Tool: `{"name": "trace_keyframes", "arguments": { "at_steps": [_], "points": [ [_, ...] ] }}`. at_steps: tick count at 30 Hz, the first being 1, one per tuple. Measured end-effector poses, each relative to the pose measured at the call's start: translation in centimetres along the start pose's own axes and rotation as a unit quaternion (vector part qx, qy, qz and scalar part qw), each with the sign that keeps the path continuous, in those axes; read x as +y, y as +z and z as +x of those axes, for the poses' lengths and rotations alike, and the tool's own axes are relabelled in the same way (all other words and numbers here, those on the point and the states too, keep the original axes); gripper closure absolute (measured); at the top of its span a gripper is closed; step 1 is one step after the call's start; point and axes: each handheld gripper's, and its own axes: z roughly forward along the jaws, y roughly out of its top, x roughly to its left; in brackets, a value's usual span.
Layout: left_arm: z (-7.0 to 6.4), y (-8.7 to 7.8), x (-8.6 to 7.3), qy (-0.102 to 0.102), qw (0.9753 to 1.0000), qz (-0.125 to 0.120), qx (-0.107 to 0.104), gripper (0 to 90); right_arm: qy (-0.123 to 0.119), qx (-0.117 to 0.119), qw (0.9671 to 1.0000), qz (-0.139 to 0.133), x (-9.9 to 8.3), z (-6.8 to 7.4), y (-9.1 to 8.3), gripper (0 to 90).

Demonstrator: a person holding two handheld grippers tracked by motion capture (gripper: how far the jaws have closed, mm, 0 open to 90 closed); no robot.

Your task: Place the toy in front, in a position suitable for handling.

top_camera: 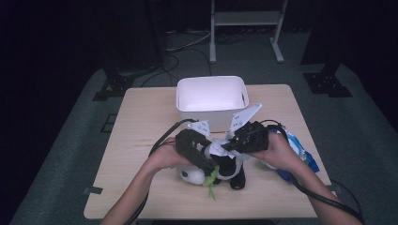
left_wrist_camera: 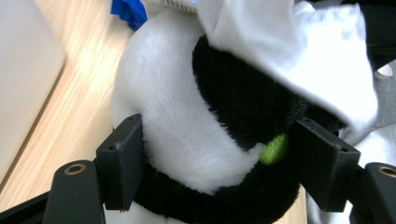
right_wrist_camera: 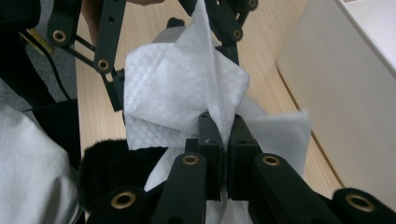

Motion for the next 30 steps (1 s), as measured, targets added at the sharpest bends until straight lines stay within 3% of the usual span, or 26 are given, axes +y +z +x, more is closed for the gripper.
{"name": "trace_keyframes", "arguments": {
  "at_steps": [4, 7, 13, 17, 25, 30],
  "points": [
    [-0.3, 1.1, 0.7, 0.008, 0.9999, 0.009, -0.006, 24.4, -0.009, 0.004, 0.9999, 0.007, 0.4, 0.2, 0.5, 85.7],
    [-0.2, 1.8, 0.8, 0.007, 0.9998, 0.016, -0.010, 23.9, -0.027, -0.005, 0.9988, 0.041, 0.5, 0.9, 1.6, 85.8],
    [0.0, 2.0, 0.8, -0.001, 0.9998, 0.010, -0.014, 20.3, -0.003, -0.005, 0.9994, 0.035, -1.3, 0.4, 1.6, 85.8],
    [0.3, 1.2, 0.2, -0.003, 0.9998, 0.006, -0.018, 19.6, 0.010, -0.003, 0.9996, 0.027, -2.5, 0.2, 1.5, 85.8],
    [0.9, -1.1, -2.5, -0.021, 0.9992, -0.035, 0.001, 18.6, 0.020, 0.014, 0.9995, 0.022, -3.0, 0.3, 1.5, 85.8],
    [1.5, -2.1, -4.2, -0.032, 0.9986, -0.039, 0.015, 18.5, 0.018, 0.020, 0.9993, 0.024, -3.0, 0.5, 1.4, 85.8]
  ]
}}
